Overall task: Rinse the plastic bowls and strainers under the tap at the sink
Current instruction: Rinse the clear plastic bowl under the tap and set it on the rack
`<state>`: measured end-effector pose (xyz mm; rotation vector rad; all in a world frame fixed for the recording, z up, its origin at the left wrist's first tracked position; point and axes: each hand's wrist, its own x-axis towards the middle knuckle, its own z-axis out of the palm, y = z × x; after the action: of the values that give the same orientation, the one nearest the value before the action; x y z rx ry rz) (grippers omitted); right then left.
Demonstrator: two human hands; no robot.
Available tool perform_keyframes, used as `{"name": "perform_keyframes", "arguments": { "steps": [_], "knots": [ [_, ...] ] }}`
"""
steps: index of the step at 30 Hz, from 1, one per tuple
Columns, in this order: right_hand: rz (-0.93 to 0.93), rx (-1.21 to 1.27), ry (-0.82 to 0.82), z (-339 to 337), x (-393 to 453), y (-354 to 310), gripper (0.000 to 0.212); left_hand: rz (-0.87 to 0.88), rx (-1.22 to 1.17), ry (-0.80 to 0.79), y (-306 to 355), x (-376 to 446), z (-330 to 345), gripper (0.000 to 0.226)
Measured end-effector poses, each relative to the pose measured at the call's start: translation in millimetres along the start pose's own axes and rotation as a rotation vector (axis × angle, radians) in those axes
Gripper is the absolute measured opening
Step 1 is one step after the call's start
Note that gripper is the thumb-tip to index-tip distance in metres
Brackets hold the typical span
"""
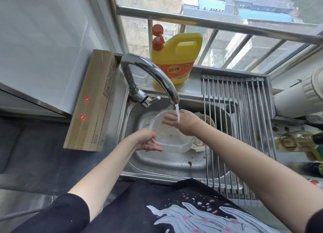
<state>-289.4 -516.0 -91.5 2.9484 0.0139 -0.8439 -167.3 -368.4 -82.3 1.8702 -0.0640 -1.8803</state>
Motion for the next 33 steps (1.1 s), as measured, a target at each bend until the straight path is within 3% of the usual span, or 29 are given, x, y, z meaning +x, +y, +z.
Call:
{"name": "perform_keyframes", "arguments": {
  "steps": [3, 6, 10, 14, 16, 19, 23, 27, 29, 33],
  "knots": [
    [0.145, -0.181, -0.291, 17, 0, -5, 0.057, 0.035, -0.057, 0.046, 3, 0, -3, 0.027],
    [0.554, -0.247, -0.411, 4, -7, -18, 0.053, 0.080, -0.076, 0.098, 11, 3, -4, 0.028],
    [0.381, 0.162, -0.545, 12, -8, -34, 0.053, 0.109, -0.100, 0.176, 11, 5, -7, 0.048],
    [0.248, 0.436, -0.514, -3, -18, -50, 0.053, 0.142, -0.134, 0.214, 1, 7, -1, 0.048],
    [0.288, 0.678, -0.334, 0, -22, -57, 0.051, 0.147, -0.151, 0.224, -5, 10, -2, 0.046],
    [0.482, 0.766, -0.049, 10, -20, -62, 0.056, 0.157, -0.155, 0.211, -7, 7, 0, 0.029],
    [0.462, 0.753, -0.196, 12, -5, -66, 0.063, 0.210, -0.127, 0.206, -6, 1, 6, 0.025],
    [0.155, 0.624, -0.209, 9, -8, -57, 0.051, 0.207, -0.088, 0.185, -12, 2, 6, 0.016],
    [0.214, 0.561, -0.185, 15, -10, -47, 0.051, 0.194, -0.117, 0.149, -14, 2, 8, 0.013],
    [0.600, 0.656, -0.087, 9, -5, -41, 0.060, 0.169, -0.182, 0.082, -9, 0, 17, 0.016]
  ]
}}
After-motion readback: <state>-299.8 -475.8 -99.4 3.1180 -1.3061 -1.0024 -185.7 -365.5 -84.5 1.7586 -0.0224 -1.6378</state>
